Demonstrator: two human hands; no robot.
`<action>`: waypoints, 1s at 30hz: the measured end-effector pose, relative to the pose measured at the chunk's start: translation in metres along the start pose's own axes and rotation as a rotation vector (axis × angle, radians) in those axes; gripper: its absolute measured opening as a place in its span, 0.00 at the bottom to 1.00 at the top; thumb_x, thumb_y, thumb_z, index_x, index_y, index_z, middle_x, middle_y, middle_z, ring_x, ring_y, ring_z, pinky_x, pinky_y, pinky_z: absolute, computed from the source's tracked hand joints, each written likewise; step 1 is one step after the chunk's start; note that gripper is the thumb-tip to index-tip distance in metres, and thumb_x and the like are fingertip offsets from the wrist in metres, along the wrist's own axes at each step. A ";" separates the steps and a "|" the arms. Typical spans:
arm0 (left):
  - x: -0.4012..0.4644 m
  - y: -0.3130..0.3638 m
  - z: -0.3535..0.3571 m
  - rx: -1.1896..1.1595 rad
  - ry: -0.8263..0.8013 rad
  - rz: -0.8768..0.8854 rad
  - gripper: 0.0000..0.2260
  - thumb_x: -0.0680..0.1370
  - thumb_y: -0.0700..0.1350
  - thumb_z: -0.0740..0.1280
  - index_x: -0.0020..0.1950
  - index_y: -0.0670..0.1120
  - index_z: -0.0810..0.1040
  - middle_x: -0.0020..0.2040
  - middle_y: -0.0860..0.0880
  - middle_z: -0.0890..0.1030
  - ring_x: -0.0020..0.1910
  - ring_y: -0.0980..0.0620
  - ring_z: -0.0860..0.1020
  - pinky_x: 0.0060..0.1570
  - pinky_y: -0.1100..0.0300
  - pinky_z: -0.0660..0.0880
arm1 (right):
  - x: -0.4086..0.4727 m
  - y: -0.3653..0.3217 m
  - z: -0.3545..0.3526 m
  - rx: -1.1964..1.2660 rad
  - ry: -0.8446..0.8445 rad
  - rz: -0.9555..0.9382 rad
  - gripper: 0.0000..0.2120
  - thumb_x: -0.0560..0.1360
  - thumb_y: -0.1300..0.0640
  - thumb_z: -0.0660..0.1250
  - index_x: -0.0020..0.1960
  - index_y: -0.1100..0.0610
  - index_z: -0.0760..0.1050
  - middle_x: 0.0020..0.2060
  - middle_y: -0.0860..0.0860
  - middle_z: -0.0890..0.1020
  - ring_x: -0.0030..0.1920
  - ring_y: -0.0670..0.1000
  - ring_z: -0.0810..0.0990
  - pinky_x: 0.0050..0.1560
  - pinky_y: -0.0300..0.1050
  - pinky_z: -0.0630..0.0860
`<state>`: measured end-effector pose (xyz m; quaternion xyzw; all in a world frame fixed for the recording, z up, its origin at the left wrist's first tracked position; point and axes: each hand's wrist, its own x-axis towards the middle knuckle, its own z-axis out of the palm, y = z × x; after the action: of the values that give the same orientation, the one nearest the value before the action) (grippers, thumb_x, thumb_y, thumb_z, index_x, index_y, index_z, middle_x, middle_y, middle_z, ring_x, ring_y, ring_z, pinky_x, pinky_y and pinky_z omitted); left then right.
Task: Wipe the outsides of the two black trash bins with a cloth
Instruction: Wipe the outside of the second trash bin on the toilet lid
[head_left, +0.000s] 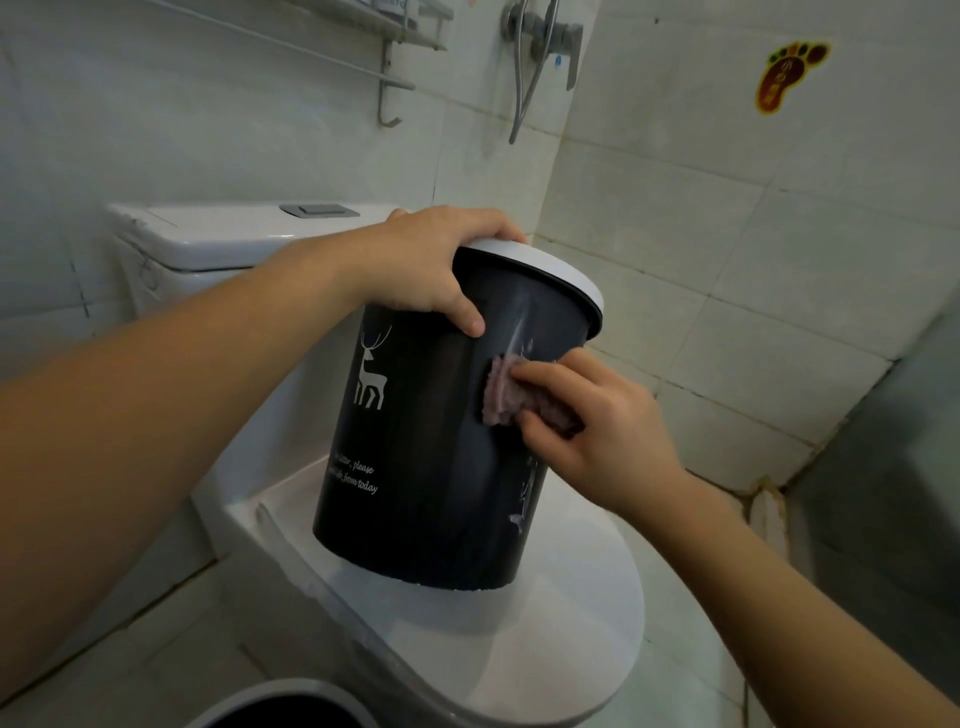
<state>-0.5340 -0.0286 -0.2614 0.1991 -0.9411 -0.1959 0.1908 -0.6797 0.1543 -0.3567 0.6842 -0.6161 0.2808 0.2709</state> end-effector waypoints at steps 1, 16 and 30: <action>0.000 0.001 0.000 0.006 0.004 0.004 0.35 0.62 0.50 0.81 0.63 0.68 0.70 0.60 0.59 0.78 0.62 0.48 0.74 0.67 0.43 0.68 | 0.004 0.001 -0.001 -0.008 0.018 0.008 0.17 0.75 0.49 0.64 0.61 0.52 0.80 0.44 0.49 0.78 0.38 0.52 0.77 0.33 0.50 0.77; -0.001 0.001 -0.001 -0.012 0.005 0.004 0.33 0.64 0.46 0.81 0.61 0.67 0.71 0.58 0.57 0.78 0.60 0.47 0.74 0.65 0.43 0.70 | 0.038 0.026 -0.011 0.002 0.147 0.234 0.16 0.74 0.50 0.65 0.60 0.50 0.80 0.46 0.50 0.80 0.44 0.54 0.78 0.42 0.46 0.73; 0.000 -0.002 0.000 -0.103 -0.009 0.000 0.33 0.58 0.48 0.81 0.58 0.69 0.72 0.54 0.57 0.81 0.56 0.48 0.78 0.60 0.44 0.75 | -0.002 0.012 -0.002 0.028 0.010 -0.001 0.17 0.74 0.52 0.65 0.60 0.53 0.81 0.45 0.51 0.78 0.40 0.53 0.78 0.35 0.50 0.77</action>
<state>-0.5335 -0.0302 -0.2624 0.1881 -0.9306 -0.2451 0.1964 -0.6916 0.1563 -0.3565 0.6865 -0.6106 0.2928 0.2648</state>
